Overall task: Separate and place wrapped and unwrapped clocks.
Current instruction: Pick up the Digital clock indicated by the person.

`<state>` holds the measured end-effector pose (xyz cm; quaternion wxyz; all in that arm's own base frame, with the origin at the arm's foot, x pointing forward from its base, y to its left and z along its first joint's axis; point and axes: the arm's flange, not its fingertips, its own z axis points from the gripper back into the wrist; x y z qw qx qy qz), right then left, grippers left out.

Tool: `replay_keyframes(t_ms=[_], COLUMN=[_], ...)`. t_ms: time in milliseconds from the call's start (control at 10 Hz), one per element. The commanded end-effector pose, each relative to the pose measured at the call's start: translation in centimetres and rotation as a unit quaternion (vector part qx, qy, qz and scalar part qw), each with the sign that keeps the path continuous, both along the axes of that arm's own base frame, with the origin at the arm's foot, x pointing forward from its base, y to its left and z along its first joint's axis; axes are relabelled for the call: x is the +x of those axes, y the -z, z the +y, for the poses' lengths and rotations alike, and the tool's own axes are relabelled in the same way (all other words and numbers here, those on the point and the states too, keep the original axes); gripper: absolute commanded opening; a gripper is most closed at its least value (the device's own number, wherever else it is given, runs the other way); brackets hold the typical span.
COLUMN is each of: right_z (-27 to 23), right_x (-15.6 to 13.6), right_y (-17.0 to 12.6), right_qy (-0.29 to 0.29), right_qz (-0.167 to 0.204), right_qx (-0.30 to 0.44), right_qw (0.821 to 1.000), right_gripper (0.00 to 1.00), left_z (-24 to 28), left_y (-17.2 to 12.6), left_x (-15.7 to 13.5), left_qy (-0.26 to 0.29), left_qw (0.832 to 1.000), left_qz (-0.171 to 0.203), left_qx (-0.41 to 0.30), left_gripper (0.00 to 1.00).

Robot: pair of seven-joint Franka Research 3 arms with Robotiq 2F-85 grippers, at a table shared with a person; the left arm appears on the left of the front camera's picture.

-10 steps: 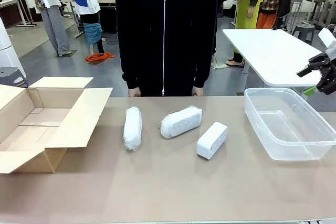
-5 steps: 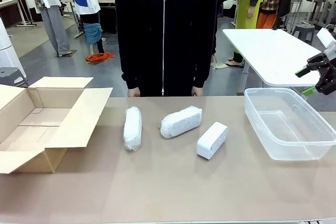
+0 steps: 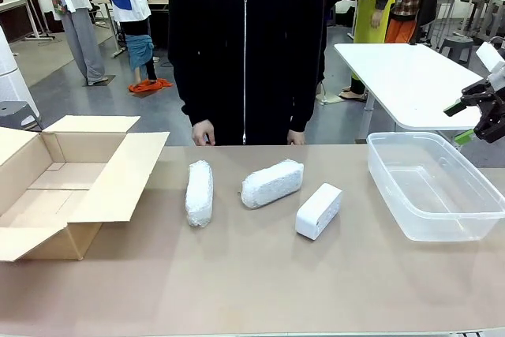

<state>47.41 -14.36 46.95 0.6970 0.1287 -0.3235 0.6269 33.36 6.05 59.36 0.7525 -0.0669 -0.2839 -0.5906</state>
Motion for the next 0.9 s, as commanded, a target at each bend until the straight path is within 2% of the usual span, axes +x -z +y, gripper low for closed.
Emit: replay_keyframes(t_ms=[0,800], right_z=[0.02,0.02], right_x=[0.05,0.05], right_y=[0.17,0.17], right_qy=[0.0,0.0], right_qz=[0.001,0.001], right_qx=[0.0,0.0], right_qw=[1.0,1.0], right_gripper=[1.0,1.0], left_z=[0.12,0.12], left_y=[0.11,0.11], left_x=[0.01,0.01], left_qy=[0.005,0.005], left_qw=[1.0,1.0], left_qz=[0.0,0.0], left_qx=[-0.001,-0.001], left_gripper=[1.0,1.0])
